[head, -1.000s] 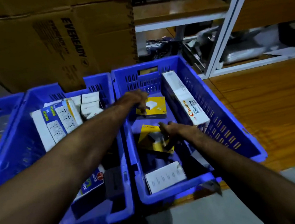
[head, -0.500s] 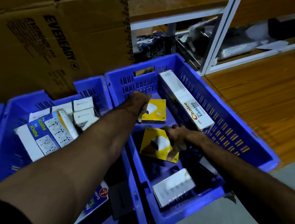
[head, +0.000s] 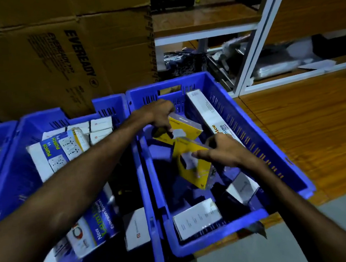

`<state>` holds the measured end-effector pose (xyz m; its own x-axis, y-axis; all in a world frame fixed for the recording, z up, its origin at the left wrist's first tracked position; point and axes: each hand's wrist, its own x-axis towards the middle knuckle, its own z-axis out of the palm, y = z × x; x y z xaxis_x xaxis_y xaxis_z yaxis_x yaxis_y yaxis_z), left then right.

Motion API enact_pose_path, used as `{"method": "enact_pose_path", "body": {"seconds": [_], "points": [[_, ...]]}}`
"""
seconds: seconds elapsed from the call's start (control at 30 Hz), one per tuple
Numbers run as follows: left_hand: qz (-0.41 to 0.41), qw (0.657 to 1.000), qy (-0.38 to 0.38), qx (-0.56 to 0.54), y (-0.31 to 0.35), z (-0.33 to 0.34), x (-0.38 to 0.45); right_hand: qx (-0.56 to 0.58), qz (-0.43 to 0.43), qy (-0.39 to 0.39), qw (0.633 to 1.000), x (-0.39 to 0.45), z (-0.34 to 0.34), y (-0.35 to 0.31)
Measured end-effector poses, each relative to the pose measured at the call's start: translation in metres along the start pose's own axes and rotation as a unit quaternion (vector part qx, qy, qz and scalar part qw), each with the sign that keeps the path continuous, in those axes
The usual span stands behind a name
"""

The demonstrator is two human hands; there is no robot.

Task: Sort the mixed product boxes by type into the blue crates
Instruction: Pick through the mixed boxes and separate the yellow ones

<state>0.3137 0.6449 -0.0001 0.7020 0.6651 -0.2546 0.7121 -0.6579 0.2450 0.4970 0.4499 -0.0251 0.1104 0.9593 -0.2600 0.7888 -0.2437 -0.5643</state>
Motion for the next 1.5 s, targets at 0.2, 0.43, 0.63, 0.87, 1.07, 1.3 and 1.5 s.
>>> {"method": "enact_pose_path", "body": {"seconds": [0.2, 0.43, 0.63, 0.87, 1.07, 1.3, 1.5], "points": [[-0.055, 0.949, 0.166, -0.263, -0.005, -0.022, -0.080, 0.424, 0.026, 0.076, 0.902, -0.043, -0.026, -0.004], [-0.139, 0.712, 0.270, -0.633, 0.006, 0.007, -0.197, 0.533, -0.019, 0.011, 0.846, -0.066, -0.015, -0.038], [-0.194, 0.582, 0.380, -0.692, 0.014, 0.049, -0.325, 0.511, -0.076, -0.085, 0.852, -0.079, 0.027, -0.103], [-0.279, 0.574, 0.522, -0.566, -0.001, 0.077, -0.470, 0.467, -0.090, -0.210, 0.854, -0.105, 0.097, -0.195], [-0.368, 0.553, 0.630, -0.403, -0.044, 0.087, -0.559, 0.427, -0.110, -0.213, 0.872, -0.108, 0.137, -0.277], [-0.467, 0.612, 0.613, -0.175, -0.118, 0.109, -0.633, 0.329, -0.173, -0.084, 0.925, -0.077, 0.183, -0.386], [-0.517, 0.632, 0.532, -0.225, -0.174, 0.129, -0.632, 0.102, -0.172, 0.063, 0.978, -0.043, 0.232, -0.449]]}}
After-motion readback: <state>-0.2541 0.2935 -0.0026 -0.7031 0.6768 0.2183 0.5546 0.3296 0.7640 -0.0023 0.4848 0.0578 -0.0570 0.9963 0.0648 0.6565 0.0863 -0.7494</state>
